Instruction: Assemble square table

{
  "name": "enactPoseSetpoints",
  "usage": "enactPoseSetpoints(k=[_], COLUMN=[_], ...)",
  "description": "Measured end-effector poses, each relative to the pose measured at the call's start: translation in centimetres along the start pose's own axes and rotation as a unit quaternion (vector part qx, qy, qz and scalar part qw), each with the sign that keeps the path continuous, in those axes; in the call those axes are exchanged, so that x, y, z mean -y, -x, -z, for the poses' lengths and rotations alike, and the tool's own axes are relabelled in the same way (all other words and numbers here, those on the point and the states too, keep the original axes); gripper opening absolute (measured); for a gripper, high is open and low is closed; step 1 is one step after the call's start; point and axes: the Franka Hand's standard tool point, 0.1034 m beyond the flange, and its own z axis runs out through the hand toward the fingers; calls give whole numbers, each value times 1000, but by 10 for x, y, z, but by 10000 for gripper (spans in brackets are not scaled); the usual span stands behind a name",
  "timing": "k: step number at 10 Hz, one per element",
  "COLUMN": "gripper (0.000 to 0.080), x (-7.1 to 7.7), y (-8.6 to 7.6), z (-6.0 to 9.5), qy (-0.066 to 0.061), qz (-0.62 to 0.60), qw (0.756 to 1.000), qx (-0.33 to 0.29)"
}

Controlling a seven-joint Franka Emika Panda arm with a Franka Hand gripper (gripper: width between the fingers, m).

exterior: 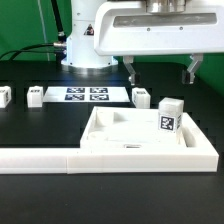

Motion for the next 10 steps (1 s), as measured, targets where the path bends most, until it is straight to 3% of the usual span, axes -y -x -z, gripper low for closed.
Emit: enactPoseSetpoints(k=[10], gripper=[649], x=[-4], y=[5], z=[-4], qy=[0], qz=[4], qw=[1000], qx=[13])
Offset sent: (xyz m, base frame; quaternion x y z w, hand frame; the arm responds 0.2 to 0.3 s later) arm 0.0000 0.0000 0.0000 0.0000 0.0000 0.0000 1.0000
